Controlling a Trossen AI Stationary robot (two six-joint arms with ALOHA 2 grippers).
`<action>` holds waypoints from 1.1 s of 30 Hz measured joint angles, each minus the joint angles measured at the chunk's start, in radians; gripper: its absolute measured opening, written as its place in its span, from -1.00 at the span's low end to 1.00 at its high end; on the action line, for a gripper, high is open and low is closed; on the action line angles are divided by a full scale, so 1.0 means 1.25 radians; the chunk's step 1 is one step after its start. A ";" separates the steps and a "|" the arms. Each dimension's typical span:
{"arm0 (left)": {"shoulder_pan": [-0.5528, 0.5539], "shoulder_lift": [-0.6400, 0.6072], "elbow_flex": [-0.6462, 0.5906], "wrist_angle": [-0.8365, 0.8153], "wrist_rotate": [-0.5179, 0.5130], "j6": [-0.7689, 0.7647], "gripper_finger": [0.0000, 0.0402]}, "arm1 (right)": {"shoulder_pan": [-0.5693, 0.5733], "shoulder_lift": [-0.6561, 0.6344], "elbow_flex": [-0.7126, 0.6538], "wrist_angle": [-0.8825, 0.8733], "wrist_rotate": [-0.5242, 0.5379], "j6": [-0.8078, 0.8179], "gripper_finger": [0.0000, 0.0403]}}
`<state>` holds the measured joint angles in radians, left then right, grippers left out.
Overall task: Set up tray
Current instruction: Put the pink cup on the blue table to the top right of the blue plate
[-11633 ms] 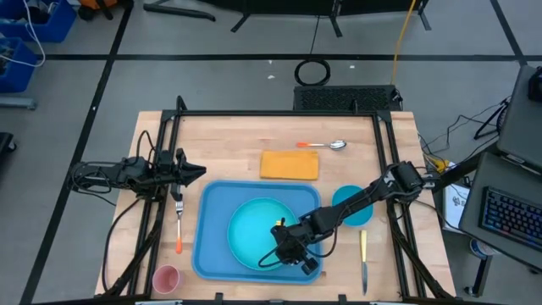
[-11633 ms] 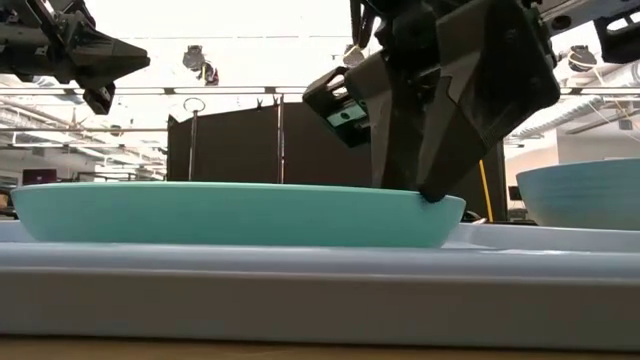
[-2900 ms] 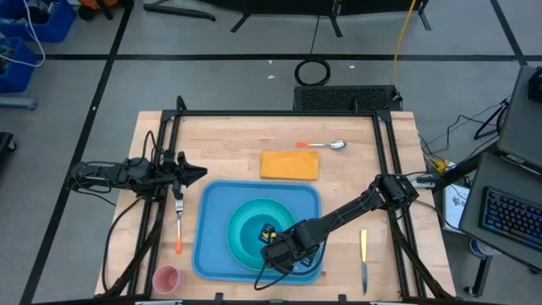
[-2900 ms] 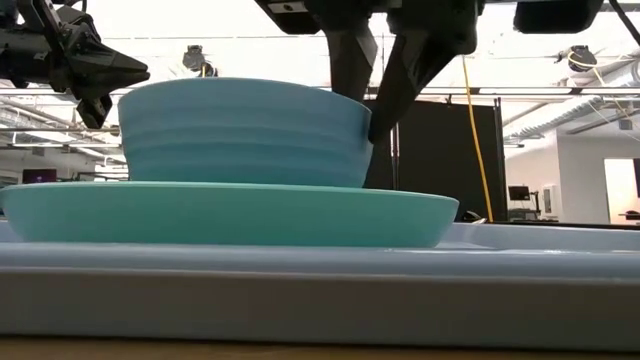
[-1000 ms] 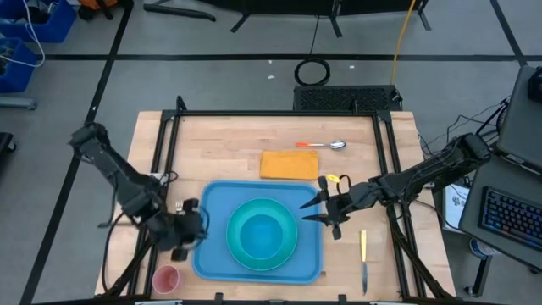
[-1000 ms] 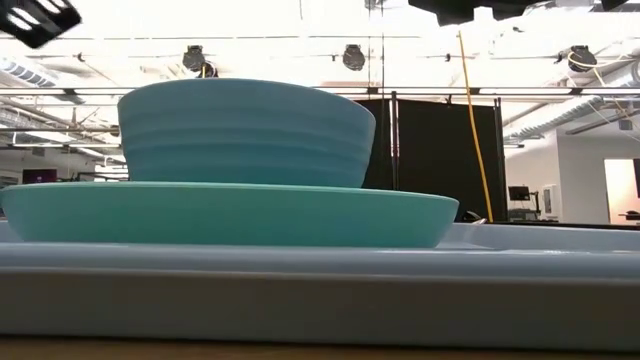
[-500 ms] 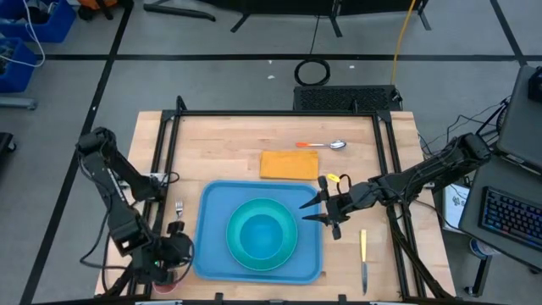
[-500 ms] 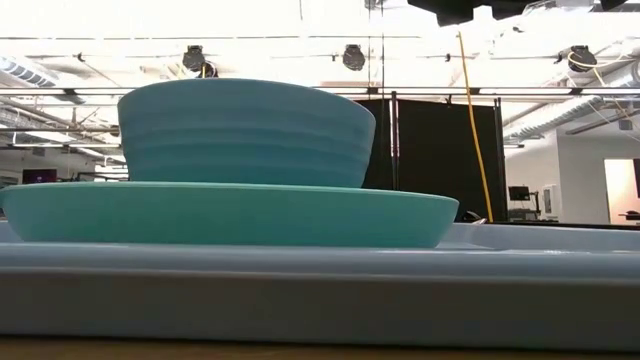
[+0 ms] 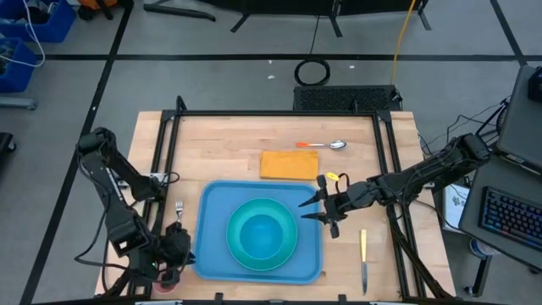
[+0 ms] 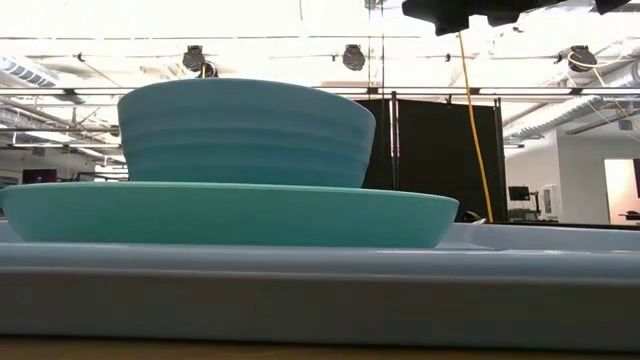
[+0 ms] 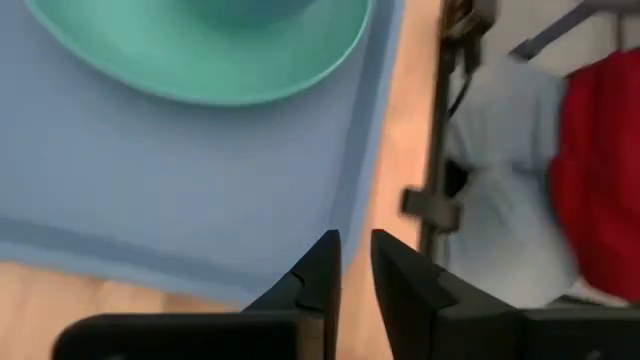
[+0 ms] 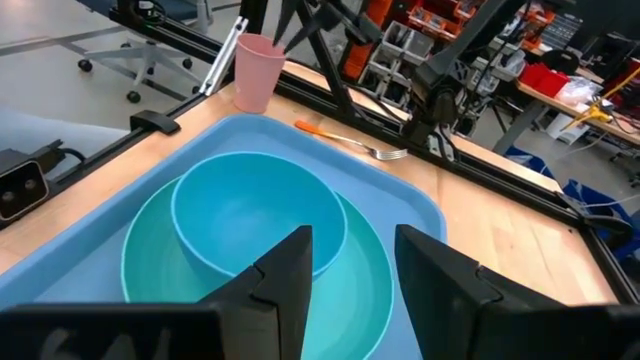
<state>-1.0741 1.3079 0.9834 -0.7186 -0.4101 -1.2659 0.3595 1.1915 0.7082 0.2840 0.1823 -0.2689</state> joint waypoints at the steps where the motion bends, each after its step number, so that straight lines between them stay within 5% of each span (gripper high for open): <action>1: 0.003 0.000 0.002 -0.002 -0.001 0.000 -0.60 | 0.000 0.000 0.000 0.000 0.000 0.000 -0.33; 6: 0.002 0.005 0.004 0.002 0.027 0.064 -0.37 | 0.000 0.000 0.000 -0.003 -0.001 0.006 -0.33; 12: -0.017 0.012 0.003 0.009 0.037 0.067 -0.35 | 0.000 0.000 0.000 -0.010 -0.001 0.006 -0.33; 18: -0.031 0.012 0.003 0.031 0.159 0.112 -0.35 | 0.000 0.000 0.000 -0.010 -0.001 0.015 -0.33; 33: -0.101 0.012 0.003 0.003 0.137 0.237 -0.35 | 0.000 0.000 -0.017 0.007 -0.001 0.017 -0.33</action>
<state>-1.2004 1.3228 0.9874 -0.7149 -0.2389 -0.9699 0.3599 1.1915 0.6865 0.2934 0.1810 -0.2477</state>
